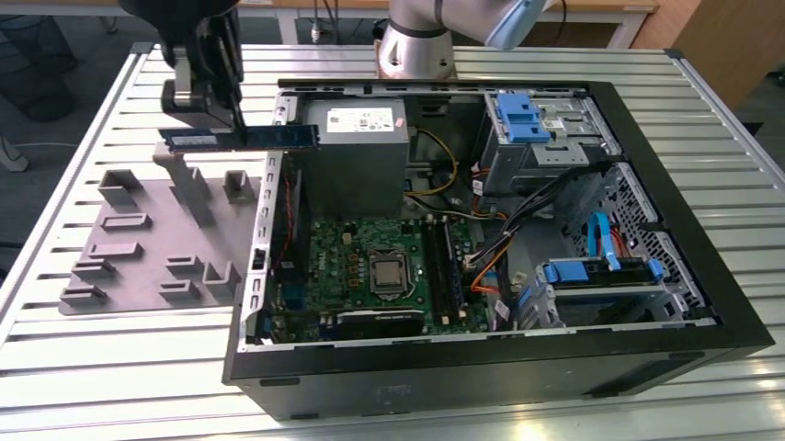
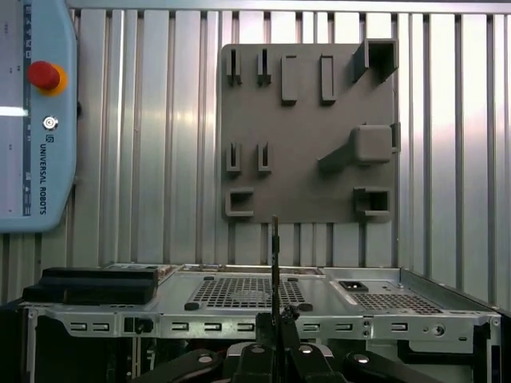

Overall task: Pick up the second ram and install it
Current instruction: 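Pick up the second ram and move it above second insertion slot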

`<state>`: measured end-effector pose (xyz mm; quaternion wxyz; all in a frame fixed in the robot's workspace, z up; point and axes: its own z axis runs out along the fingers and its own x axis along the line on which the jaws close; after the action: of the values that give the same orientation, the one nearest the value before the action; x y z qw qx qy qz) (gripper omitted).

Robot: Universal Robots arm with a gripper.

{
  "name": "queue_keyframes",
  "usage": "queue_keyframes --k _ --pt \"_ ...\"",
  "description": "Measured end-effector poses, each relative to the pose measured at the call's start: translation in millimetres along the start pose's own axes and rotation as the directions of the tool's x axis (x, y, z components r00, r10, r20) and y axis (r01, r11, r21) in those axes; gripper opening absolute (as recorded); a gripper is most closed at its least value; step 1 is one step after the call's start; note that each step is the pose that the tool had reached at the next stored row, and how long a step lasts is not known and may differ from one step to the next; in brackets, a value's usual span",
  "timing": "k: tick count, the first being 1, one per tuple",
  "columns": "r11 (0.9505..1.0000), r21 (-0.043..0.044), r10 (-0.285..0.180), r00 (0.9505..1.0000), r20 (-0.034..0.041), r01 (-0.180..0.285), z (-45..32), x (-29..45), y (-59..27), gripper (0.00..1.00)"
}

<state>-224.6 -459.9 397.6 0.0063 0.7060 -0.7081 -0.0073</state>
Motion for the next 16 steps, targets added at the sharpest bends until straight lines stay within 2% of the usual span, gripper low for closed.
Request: queue_keyframes --k 16 --pt "1.0 0.0 0.0 1.0 0.0 0.0 -0.6 -0.1 -30.3 0.14"
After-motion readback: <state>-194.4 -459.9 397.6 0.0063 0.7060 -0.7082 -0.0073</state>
